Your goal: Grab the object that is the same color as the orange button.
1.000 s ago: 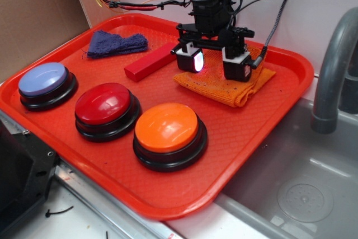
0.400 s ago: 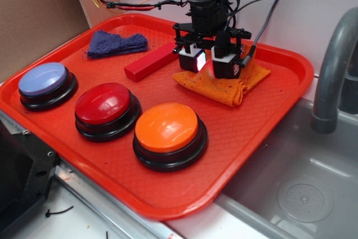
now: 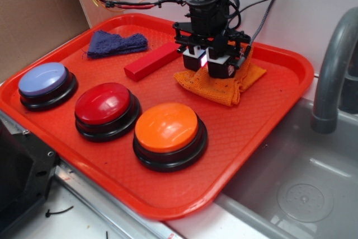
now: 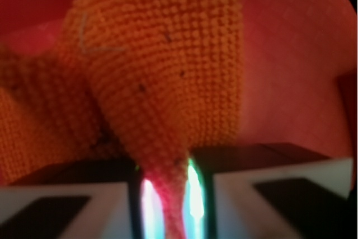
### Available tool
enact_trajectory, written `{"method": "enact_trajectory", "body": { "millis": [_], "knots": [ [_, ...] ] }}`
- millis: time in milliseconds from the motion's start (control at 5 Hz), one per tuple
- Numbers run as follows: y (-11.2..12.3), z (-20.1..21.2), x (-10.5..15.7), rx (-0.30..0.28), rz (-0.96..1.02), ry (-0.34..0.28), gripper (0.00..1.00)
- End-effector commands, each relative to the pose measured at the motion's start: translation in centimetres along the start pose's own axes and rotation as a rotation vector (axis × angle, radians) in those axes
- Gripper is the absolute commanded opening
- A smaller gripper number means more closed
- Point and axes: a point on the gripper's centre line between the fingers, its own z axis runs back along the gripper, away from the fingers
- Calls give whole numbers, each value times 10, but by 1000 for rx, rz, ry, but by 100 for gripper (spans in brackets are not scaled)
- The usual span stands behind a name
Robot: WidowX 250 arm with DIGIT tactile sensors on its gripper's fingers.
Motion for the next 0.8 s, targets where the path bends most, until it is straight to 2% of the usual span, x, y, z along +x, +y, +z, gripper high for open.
{"method": "enact_trajectory", "body": {
  "millis": [0, 200, 400, 600],
  "knots": [
    [34, 101, -3, -114, 123, -106, 0],
    [54, 146, -4, -89, 166, -156, 0],
    [63, 173, -7, -94, 187, -161, 0],
    [55, 188, -8, -13, 185, -194, 0]
  ]
}}
